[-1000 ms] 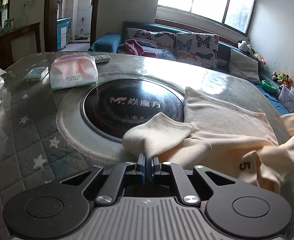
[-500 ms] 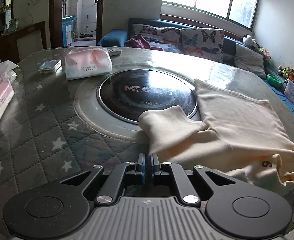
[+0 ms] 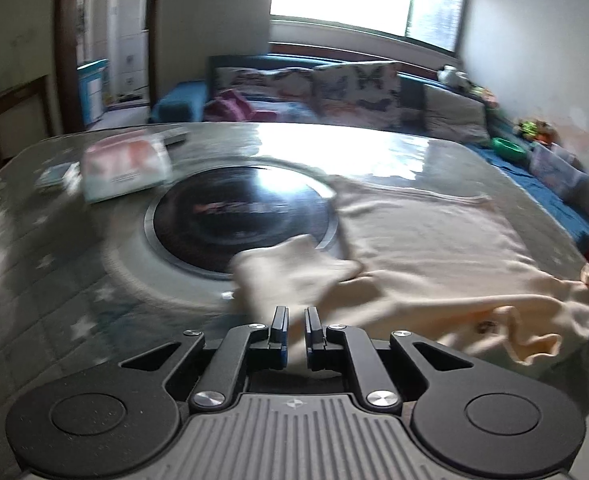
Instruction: Fold clothes
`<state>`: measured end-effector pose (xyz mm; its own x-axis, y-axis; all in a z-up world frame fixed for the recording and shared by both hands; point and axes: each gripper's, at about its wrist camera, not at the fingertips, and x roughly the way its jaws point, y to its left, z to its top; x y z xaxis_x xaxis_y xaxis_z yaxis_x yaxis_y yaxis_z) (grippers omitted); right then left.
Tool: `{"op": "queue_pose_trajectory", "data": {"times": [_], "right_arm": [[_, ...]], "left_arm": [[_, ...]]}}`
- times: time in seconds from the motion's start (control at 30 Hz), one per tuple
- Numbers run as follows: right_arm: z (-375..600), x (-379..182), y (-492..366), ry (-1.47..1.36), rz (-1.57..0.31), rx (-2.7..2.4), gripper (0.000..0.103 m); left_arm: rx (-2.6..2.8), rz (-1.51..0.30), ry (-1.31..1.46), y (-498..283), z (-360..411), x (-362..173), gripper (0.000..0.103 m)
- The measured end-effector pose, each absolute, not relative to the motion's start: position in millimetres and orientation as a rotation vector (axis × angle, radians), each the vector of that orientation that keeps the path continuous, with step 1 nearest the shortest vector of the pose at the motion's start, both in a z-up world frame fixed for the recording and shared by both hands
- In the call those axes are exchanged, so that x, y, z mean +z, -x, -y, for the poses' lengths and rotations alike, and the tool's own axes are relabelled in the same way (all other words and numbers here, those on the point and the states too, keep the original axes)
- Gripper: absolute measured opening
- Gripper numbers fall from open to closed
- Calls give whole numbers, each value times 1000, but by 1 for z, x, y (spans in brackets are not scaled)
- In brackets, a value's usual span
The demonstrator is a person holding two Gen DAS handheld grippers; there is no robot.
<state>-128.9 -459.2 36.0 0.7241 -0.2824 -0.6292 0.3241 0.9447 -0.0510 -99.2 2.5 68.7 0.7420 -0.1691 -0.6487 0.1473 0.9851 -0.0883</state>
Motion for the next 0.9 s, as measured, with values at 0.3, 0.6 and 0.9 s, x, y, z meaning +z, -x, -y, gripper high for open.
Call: {"op": "queue_pose_trajectory", "data": {"times": [0.3,0.6,0.9], "right_arm": [[459,33,110,11,-683,-366,71],[500,44,140,-33,-643,-548,74],[486,49,146,-126,-607,-376,74]], "left_arm": [[-369,-734,-51,78,70,58,10],[-484,-780,-78,72,105,40,19],[-553,-779,-111,80,116,36,27]]}}
